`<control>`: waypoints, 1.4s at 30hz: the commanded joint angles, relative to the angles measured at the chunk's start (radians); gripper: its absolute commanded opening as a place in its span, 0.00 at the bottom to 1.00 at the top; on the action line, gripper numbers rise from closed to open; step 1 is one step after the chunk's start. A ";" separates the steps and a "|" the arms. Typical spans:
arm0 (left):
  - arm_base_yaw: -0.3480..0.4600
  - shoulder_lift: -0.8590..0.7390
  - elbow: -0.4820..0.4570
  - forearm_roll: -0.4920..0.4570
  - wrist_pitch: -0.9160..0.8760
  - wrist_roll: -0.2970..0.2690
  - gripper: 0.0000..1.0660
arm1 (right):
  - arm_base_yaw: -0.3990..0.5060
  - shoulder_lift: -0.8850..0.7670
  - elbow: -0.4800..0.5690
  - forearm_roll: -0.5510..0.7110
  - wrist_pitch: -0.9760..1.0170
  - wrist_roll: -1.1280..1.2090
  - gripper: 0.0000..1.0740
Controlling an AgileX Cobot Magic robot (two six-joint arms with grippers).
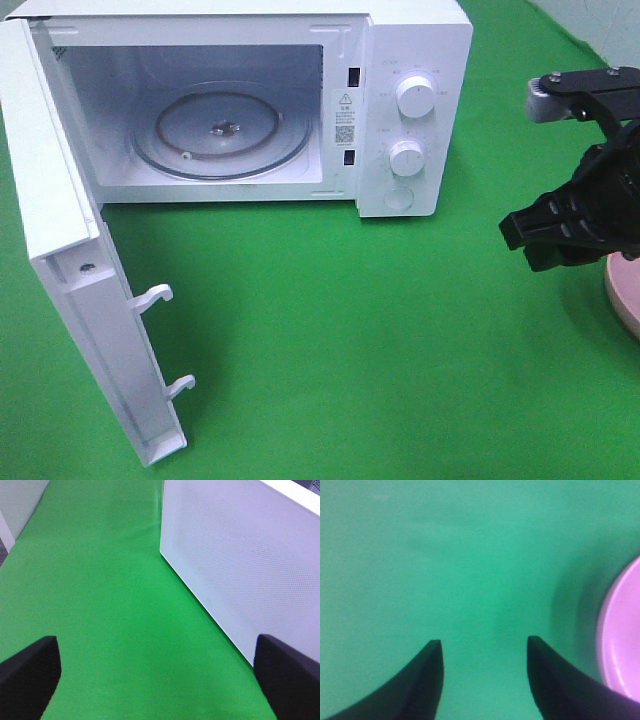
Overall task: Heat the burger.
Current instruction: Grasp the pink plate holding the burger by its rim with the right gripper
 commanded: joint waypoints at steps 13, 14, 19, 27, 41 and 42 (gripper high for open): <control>-0.006 -0.015 0.003 0.000 -0.009 -0.005 0.92 | -0.215 0.005 -0.006 -0.100 0.032 -0.016 0.78; -0.006 -0.015 0.003 0.000 -0.009 -0.005 0.92 | -0.215 0.005 -0.006 -0.100 0.032 -0.016 0.78; -0.006 -0.015 0.003 0.000 -0.009 -0.005 0.92 | -0.273 0.009 -0.006 -0.100 0.031 -0.049 0.77; -0.006 -0.015 0.003 0.000 -0.009 -0.005 0.92 | -0.320 0.009 -0.005 -0.096 0.031 -0.076 0.75; -0.006 -0.015 0.003 0.000 -0.009 -0.005 0.92 | -0.353 0.044 -0.005 -0.043 0.023 -0.146 0.74; -0.006 -0.015 0.003 0.000 -0.009 -0.005 0.92 | -0.353 0.079 -0.005 -0.043 0.023 -0.146 0.74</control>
